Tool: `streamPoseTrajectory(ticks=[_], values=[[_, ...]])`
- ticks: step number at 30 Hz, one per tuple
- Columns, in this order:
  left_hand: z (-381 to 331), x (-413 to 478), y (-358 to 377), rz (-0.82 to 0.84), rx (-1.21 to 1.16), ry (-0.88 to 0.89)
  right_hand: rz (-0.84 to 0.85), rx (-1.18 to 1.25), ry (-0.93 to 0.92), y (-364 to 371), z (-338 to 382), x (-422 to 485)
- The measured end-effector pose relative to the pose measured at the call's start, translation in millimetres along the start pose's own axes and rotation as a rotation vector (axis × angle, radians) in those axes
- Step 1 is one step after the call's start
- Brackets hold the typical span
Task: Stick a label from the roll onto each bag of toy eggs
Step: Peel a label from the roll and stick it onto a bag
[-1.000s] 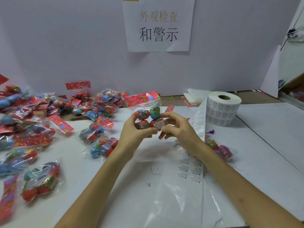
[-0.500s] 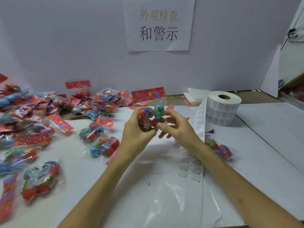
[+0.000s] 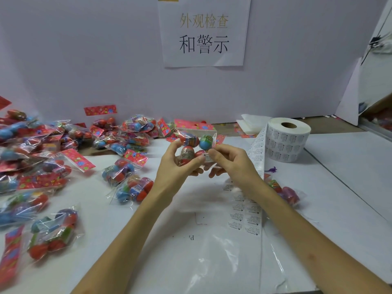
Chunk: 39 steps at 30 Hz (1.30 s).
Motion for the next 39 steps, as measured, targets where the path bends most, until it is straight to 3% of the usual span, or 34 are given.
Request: streamPoseTrajectory(ticks=[4, 10, 13, 21, 26, 30, 35, 39], values=[[5.2, 1.4, 0.0, -0.011, 0.02, -0.073, 0.013, -0.023, -0.017, 2.2, 2.2, -2.1], [14.3, 4.1, -5.3, -0.022, -0.133, -0.178, 0.085, -0.029, 0.005, 3.8, 0.3, -0.5], [16.1, 4.8, -7.3, -0.044, -0.102, -0.153, 0.045, -0.116, 0.038, 3.3, -3.0, 0.8], [15.2, -0.2, 3.8, 0.05, 0.173, -0.074, -0.073, 0.001, -0.016, -8.7, 0.2, 1.0], [8.6, -1.2, 7.0, 0.081, 0.129, -0.013, -0.073, -0.022, -0.041, -12.6, -0.5, 2.2], [3.3, -2.2, 8.3, 0.074, 0.239, 0.146, 0.017, -0.042, -0.087, -14.7, 4.5, 4.1], [-12.8, -11.1, 4.8, -0.174, 0.836, 0.621, 0.043, -0.296, -0.126, -10.8, 1.4, 1.8], [-19.0, -15.6, 3.8, -0.283, 0.977, 0.82, 0.036, -0.327, -0.197, -5.4, 4.7, -1.0]])
Point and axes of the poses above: each hand's wrist, its own x-axis towards the middle knuckle, its own y-axis out of the palm, z = x × y, the point moved 5 cm from there along x, towards the middle knuckle
